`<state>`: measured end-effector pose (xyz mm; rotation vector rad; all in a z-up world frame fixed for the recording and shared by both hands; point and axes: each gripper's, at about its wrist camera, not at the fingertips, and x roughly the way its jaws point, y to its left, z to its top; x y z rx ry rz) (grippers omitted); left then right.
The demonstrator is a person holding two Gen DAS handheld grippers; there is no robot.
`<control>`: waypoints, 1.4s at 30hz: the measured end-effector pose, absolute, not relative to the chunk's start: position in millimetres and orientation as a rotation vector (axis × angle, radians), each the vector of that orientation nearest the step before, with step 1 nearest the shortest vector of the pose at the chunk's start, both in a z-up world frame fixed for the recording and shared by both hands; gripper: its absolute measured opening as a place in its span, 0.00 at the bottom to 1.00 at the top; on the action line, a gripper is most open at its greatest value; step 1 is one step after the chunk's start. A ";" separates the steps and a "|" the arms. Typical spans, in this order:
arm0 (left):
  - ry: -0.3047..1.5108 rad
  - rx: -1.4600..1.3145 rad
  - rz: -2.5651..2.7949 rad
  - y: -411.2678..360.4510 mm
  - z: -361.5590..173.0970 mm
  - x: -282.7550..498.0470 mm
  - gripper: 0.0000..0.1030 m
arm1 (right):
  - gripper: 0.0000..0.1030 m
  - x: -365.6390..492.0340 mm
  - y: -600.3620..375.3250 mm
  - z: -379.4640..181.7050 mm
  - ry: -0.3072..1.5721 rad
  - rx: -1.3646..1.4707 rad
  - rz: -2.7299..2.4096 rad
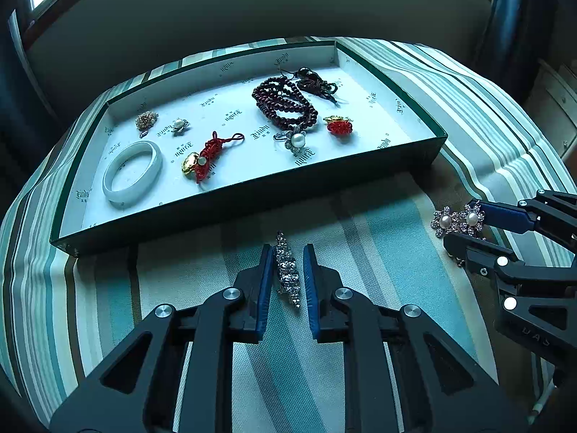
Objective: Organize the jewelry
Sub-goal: 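Grasp the rhinestone brooch with the left tool while the right tool grasps the pearl flower brooch, then carry both brooches into the tray and open both tools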
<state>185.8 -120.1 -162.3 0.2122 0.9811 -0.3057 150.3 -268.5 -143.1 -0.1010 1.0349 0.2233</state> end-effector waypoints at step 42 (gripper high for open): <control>0.908 0.186 -0.268 -89.2 -132.3 172.9 0.11 | 0.33 143.6 -249.3 -108.5 0.952 -0.097 0.235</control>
